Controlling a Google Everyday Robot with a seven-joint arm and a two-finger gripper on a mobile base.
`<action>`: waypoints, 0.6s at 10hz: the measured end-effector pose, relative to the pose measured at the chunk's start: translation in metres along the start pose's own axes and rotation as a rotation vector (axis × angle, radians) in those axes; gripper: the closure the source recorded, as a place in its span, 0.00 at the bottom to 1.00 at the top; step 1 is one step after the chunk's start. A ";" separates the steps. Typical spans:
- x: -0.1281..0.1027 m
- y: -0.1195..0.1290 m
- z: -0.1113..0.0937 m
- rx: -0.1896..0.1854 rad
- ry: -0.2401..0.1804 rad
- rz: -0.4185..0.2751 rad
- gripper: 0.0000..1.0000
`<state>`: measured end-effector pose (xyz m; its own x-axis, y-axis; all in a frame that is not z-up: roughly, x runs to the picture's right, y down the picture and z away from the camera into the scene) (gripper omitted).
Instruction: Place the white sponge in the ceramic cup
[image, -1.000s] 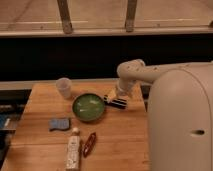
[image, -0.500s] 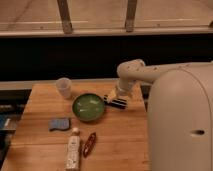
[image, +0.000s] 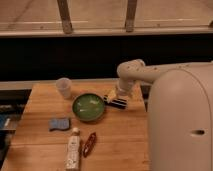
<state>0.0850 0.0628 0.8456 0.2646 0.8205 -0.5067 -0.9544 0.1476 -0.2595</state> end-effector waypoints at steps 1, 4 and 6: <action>0.000 0.000 0.000 0.000 0.000 0.000 0.20; 0.000 0.000 0.000 0.000 0.000 0.000 0.20; 0.000 -0.001 0.000 0.005 0.003 -0.003 0.20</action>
<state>0.0858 0.0627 0.8458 0.2678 0.8182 -0.5087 -0.9543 0.1526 -0.2569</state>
